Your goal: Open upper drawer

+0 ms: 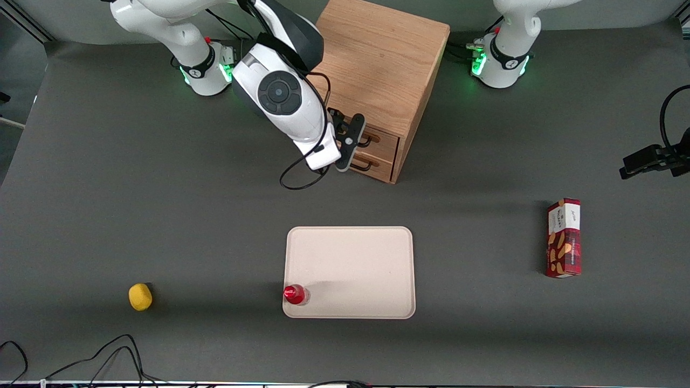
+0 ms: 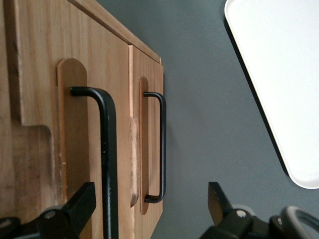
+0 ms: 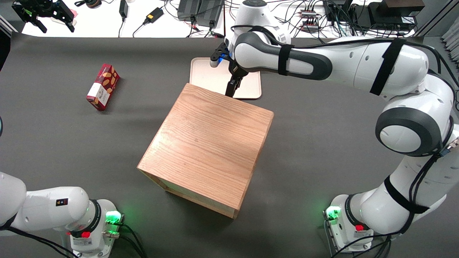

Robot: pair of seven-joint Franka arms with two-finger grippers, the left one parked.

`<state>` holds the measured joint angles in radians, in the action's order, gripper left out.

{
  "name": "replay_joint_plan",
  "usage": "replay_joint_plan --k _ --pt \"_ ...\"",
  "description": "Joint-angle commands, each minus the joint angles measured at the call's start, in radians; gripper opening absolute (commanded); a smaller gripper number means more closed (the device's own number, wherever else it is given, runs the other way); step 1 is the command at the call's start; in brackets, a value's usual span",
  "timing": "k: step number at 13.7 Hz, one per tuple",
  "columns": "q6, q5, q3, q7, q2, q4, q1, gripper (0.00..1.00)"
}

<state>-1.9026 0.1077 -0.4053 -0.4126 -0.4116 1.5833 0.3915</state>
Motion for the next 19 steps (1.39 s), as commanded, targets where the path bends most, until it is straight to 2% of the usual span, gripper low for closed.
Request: replay_joint_plan --k 1,11,19 --pt "-0.016 0.003 -0.012 -0.043 -0.022 0.000 -0.006 1.00" --pt "-0.039 -0.040 0.008 -0.060 -0.056 -0.026 -0.025 1.00" --pt "-0.059 -0.036 0.085 -0.068 -0.078 -0.055 -0.023 1.00"
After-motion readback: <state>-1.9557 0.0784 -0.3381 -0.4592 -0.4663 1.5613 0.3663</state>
